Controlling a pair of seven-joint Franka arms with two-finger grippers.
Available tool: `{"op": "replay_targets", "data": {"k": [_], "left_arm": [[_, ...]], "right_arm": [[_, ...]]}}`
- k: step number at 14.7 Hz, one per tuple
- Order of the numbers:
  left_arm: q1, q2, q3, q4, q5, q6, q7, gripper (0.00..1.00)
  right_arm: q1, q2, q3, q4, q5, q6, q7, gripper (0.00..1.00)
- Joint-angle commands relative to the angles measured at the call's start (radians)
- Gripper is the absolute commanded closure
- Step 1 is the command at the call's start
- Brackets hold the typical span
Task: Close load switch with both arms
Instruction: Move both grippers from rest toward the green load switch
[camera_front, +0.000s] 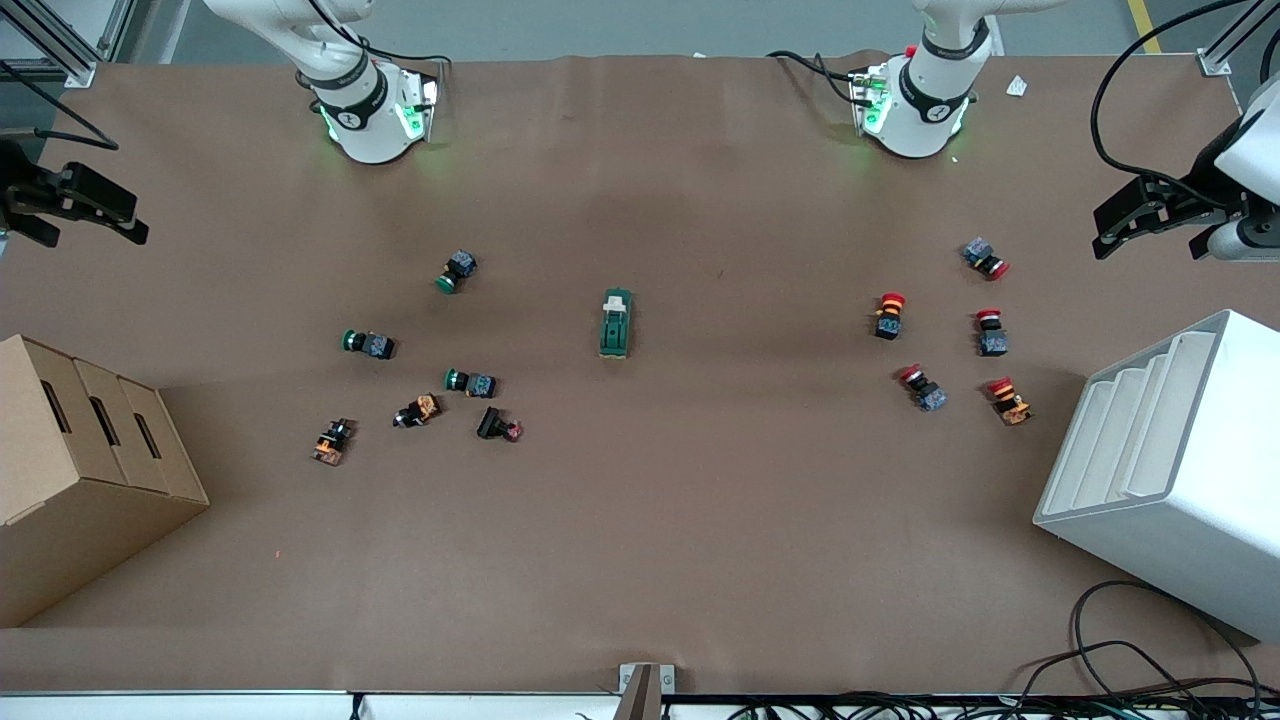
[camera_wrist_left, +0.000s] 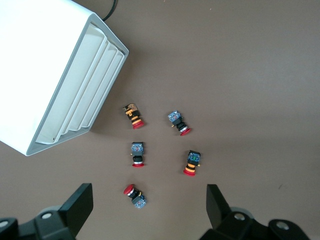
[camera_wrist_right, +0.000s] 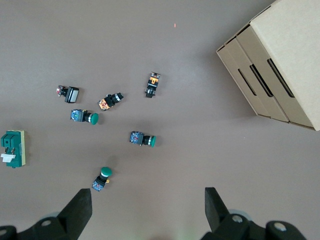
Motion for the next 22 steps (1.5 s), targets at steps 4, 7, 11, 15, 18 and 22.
{"op": "replay_targets", "data": {"k": [4,7,11,15,18,22], "left_arm": [[-0.012,0.011,-0.008,0.042,0.018,-0.010,-0.007,0.00],[-0.022,0.074,-0.072,0.070,0.009,-0.006,-0.012,0.00],[-0.057,0.132,-0.269,0.015,0.015,0.141,-0.298,0.00],[-0.214,0.241,-0.326,0.001,0.119,0.247,-0.583,0.00],[-0.385,0.312,-0.329,-0.037,0.265,0.316,-0.853,0.00],[-0.526,0.359,-0.330,-0.129,0.392,0.434,-1.117,0.00]], "right_arm": [[-0.013,-0.010,0.003,-0.006,-0.004,-0.020,-0.008,0.00],[-0.016,0.053,-0.027,-0.007,-0.002,-0.020,-0.011,0.00],[-0.011,0.165,-0.055,0.019,-0.009,0.012,-0.015,0.00],[0.082,0.190,-0.052,-0.009,0.019,0.032,0.289,0.00],[0.180,0.200,-0.052,-0.070,0.128,0.110,0.632,0.00],[0.348,0.217,-0.050,-0.195,0.209,0.317,0.987,0.00]]}}
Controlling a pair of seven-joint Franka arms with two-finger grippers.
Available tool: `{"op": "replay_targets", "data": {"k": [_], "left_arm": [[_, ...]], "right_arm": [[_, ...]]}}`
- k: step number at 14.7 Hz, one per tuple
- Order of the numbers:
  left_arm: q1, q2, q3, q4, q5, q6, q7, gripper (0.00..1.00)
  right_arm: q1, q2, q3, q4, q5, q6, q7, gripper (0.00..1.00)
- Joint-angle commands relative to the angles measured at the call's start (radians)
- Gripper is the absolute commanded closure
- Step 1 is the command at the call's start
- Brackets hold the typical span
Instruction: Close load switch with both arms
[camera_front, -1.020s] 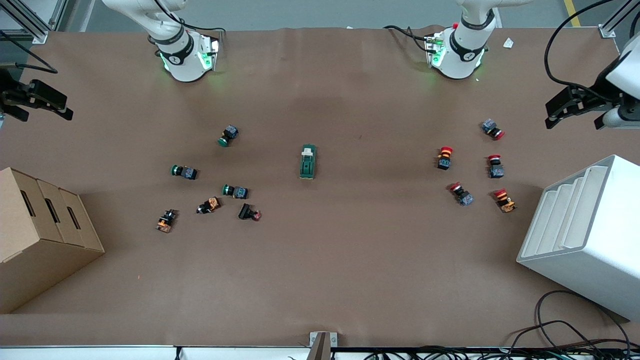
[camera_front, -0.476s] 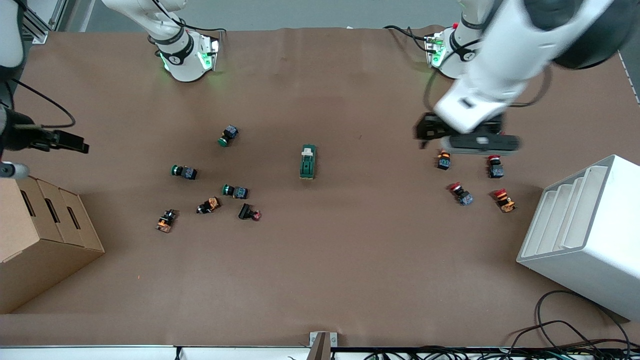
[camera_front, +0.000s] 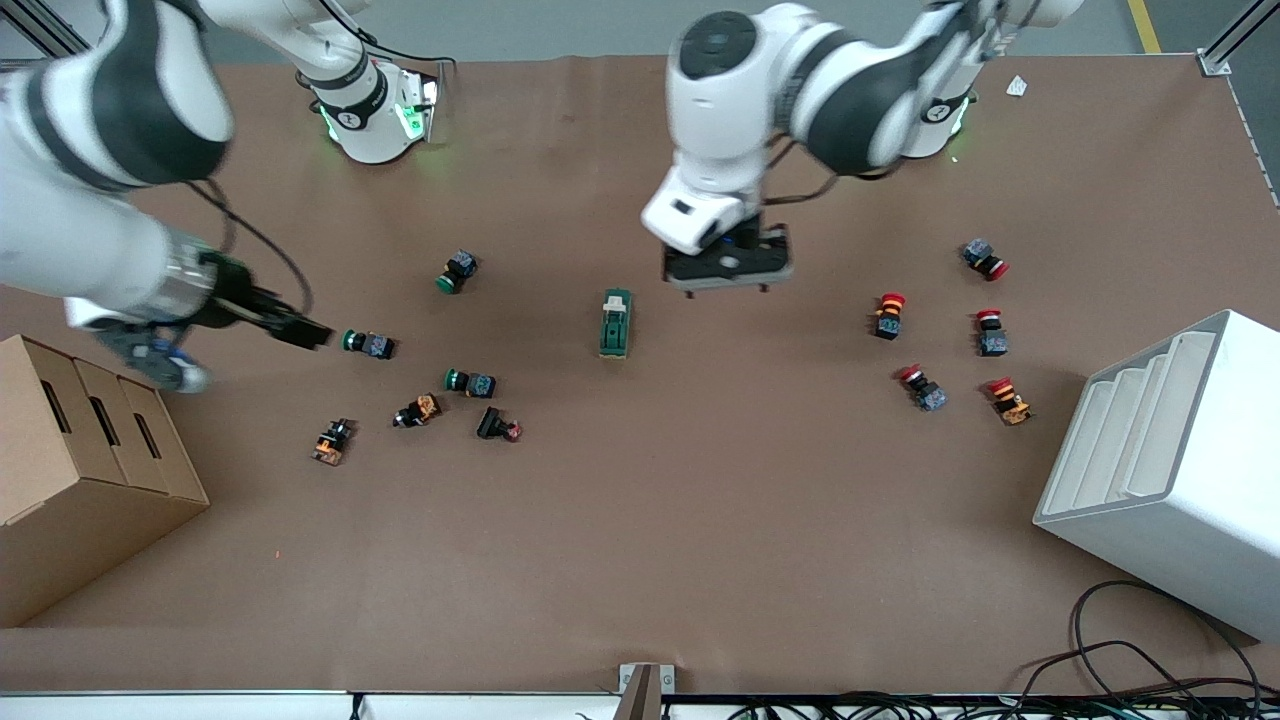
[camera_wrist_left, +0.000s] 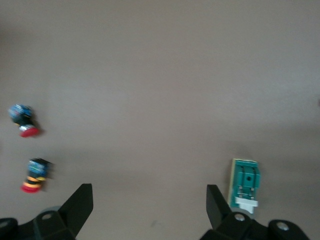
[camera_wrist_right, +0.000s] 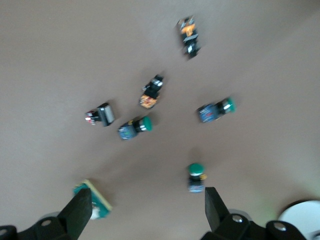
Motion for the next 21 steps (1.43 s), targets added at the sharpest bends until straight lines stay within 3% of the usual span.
{"op": "replay_targets", "data": {"k": [1,5,7,11,21], "left_arm": [[-0.068,-0.004,0.005,-0.095,0.080,0.092,-0.161,0.00],[-0.158,0.001,0.002,-0.223,0.231,0.201,-0.402,0.01],[-0.210,0.047,-0.009,-0.220,0.250,0.217,-0.469,0.01],[-0.293,0.131,-0.012,-0.223,0.443,0.219,-0.697,0.01],[-0.378,0.334,-0.014,-0.220,1.136,0.220,-1.278,0.01]], "right_arm": [[0.110,0.020,-0.009,-0.093,0.049,0.145,0.208,0.00],[0.232,0.141,-0.006,-0.104,0.122,0.336,0.416,0.00],[0.291,0.205,-0.005,-0.104,0.128,0.425,0.494,0.00],[0.390,0.287,-0.005,-0.104,0.128,0.532,0.588,0.00],[0.582,0.331,-0.003,-0.252,0.143,0.758,0.784,0.00]]}}
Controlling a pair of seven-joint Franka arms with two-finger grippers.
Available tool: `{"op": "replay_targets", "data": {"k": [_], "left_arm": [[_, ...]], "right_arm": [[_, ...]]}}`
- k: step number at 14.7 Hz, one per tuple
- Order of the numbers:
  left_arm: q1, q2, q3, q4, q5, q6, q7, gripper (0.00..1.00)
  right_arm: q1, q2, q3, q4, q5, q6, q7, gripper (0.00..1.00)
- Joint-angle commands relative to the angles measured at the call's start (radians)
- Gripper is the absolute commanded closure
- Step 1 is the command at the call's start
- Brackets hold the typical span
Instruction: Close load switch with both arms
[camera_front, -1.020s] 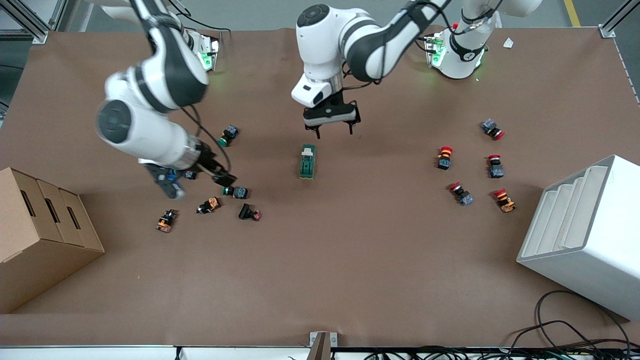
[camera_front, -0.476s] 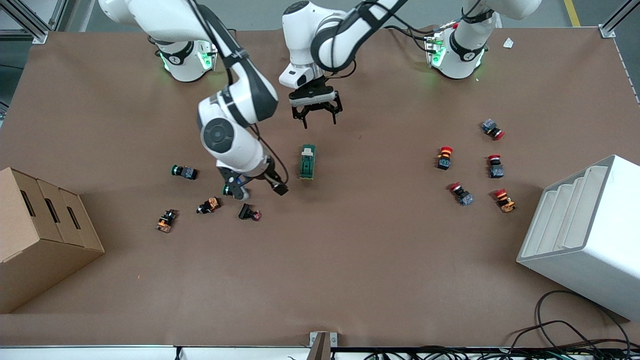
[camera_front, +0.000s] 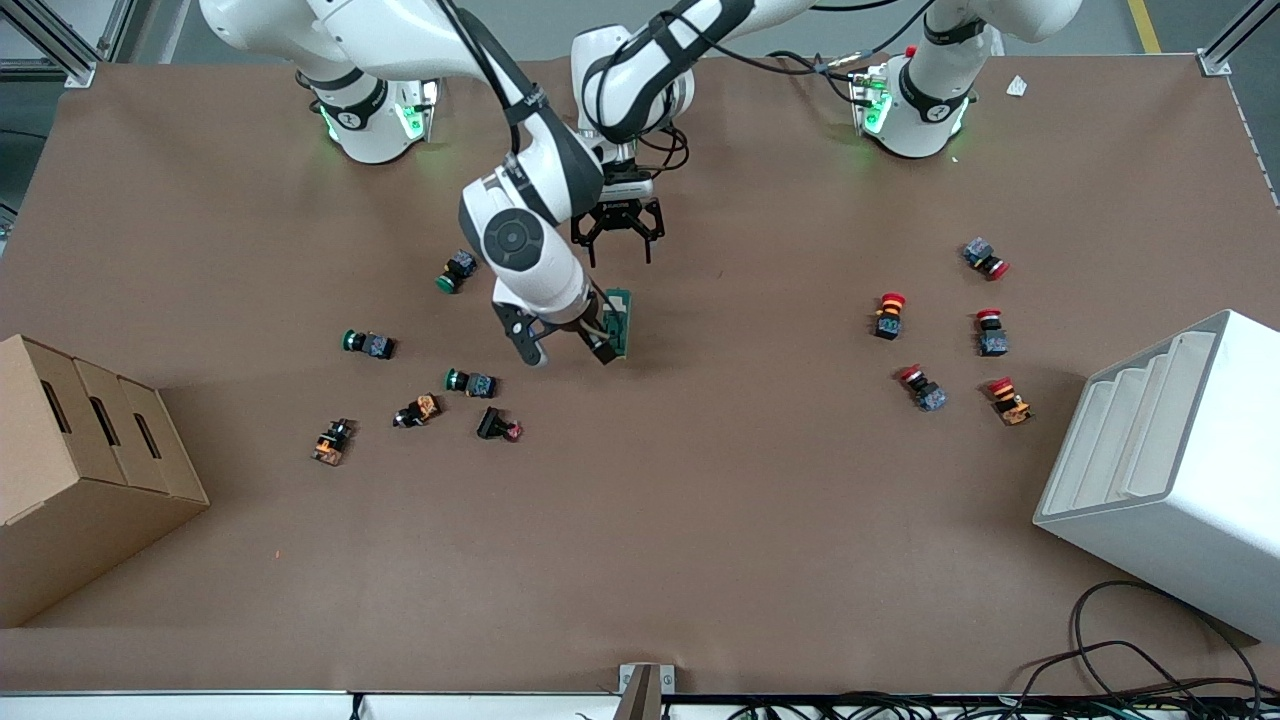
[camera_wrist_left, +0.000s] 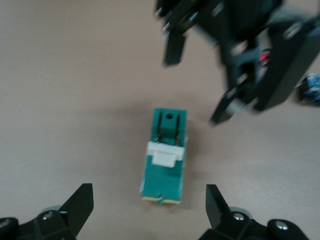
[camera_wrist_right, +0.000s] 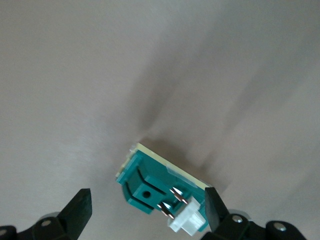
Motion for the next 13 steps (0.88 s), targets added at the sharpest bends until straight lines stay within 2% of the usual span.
{"op": "replay_targets", "data": {"k": [1,8,11,13], "left_arm": [[0.001,0.044,-0.001,0.011,0.161,0.005,-0.098,0.01],[0.001,0.124,0.008,0.011,0.393,-0.010,-0.166,0.01],[-0.011,0.165,0.008,0.013,0.451,-0.088,-0.231,0.03],[-0.014,0.174,0.008,0.016,0.465,-0.091,-0.241,0.03]], "right_arm": [[0.040,-0.002,-0.008,-0.050,0.026,0.067,0.044,0.00],[0.082,0.039,-0.008,-0.047,0.029,0.120,0.105,0.00],[0.091,0.058,-0.008,-0.038,0.039,0.132,0.115,0.00],[0.094,0.069,-0.008,-0.031,0.049,0.131,0.115,0.00]]}}
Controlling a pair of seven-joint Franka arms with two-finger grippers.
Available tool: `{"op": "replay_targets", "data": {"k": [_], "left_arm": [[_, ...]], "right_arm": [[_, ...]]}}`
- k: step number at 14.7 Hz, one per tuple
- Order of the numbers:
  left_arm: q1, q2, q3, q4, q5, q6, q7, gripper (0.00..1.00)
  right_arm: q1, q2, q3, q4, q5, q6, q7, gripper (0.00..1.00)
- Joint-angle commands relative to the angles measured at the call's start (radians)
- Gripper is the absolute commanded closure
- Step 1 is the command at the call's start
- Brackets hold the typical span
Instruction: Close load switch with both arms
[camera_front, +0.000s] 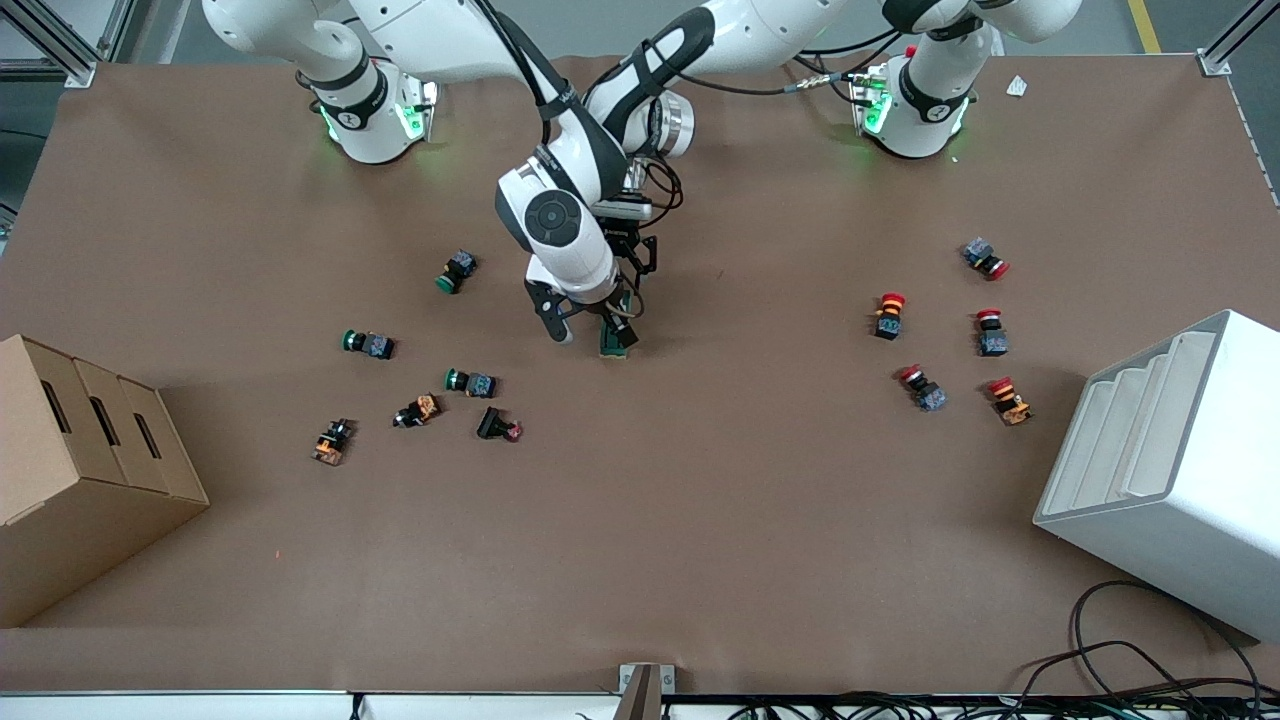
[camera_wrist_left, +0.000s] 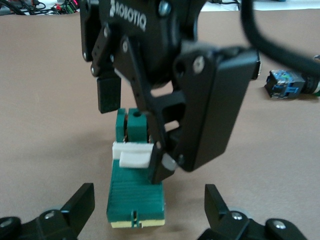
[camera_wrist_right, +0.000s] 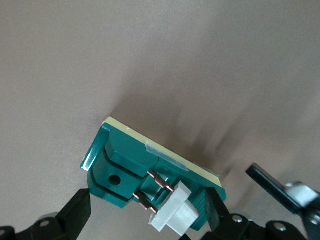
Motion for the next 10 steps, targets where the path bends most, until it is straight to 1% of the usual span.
{"op": "replay_targets", "data": {"k": [1,8,10], "left_arm": [[-0.012,0.018,0.000,0.015,0.033,-0.022,-0.019,0.03],[-0.011,0.038,0.006,0.031,0.047,-0.031,-0.021,0.05],[-0.011,0.050,0.006,0.039,0.047,-0.031,-0.021,0.05]], "right_arm": [[0.014,0.011,-0.008,0.013,0.042,0.005,0.010,0.00],[-0.030,0.013,-0.009,0.088,0.048,-0.008,0.003,0.00],[-0.035,0.028,-0.009,0.102,0.046,-0.006,0.000,0.00]]}}
